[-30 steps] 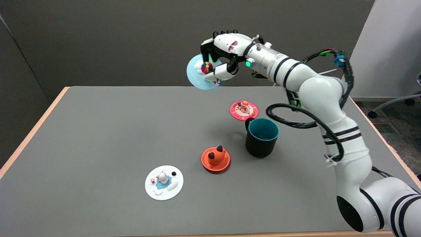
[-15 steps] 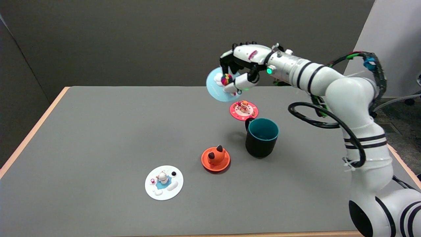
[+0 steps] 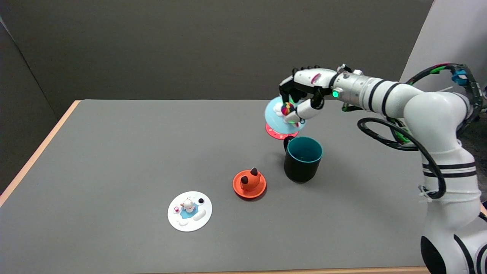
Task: Place the cup lid with blue sky onto the cup.
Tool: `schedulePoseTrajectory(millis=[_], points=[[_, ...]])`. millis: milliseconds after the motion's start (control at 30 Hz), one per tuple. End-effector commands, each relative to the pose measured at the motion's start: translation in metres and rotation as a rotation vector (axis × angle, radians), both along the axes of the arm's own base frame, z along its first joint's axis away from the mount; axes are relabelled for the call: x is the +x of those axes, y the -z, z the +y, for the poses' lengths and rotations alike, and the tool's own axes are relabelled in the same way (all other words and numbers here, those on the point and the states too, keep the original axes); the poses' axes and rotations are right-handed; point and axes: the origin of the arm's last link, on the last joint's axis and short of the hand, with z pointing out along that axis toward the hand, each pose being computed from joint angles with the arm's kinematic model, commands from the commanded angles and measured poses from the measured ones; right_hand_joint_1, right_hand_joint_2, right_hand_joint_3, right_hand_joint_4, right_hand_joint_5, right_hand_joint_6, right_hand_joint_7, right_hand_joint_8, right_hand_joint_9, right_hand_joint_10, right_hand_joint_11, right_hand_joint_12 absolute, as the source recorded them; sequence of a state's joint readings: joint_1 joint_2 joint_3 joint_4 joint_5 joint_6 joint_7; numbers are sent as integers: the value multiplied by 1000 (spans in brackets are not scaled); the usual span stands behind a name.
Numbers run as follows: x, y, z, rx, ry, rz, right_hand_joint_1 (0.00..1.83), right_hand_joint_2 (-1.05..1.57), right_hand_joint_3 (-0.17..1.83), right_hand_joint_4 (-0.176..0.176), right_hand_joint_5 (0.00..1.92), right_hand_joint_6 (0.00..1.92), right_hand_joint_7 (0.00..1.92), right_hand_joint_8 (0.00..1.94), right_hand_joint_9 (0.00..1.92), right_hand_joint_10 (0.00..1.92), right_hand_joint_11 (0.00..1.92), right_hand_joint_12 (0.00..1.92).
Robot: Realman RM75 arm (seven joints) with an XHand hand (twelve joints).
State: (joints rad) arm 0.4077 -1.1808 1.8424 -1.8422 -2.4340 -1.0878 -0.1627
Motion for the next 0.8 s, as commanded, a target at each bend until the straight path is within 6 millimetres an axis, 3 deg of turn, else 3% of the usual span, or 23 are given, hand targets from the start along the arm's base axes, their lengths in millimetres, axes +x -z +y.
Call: schedulePoseTrajectory(millis=[33, 167, 233, 400, 733, 767, 800], points=[[-18, -35, 26, -68, 140, 30, 1035, 1277, 211, 40, 547, 1664, 552, 1709, 325, 1489, 307, 1464], [-24, -40, 32, -83, 164, 21, 1035, 1300, 172, 36, 531, 1680, 543, 1712, 377, 1375, 354, 1346], [-26, -41, 34, -83, 181, 25, 1031, 1282, 207, 40, 540, 1676, 550, 1709, 330, 1500, 310, 1477], [-27, -42, 35, -75, 208, 34, 1033, 1279, 209, 40, 542, 1670, 552, 1706, 322, 1496, 304, 1475], [-6, -31, 26, -25, 211, 70, 1028, 1286, 199, 42, 536, 1683, 554, 1701, 318, 1529, 299, 1478], [-3, -30, 25, -20, 209, 76, 1031, 1311, 158, 39, 522, 1692, 542, 1707, 364, 1404, 350, 1351], [0, -28, 23, -14, 208, 82, 1039, 1268, 228, 40, 537, 1684, 558, 1694, 322, 1520, 289, 1463]])
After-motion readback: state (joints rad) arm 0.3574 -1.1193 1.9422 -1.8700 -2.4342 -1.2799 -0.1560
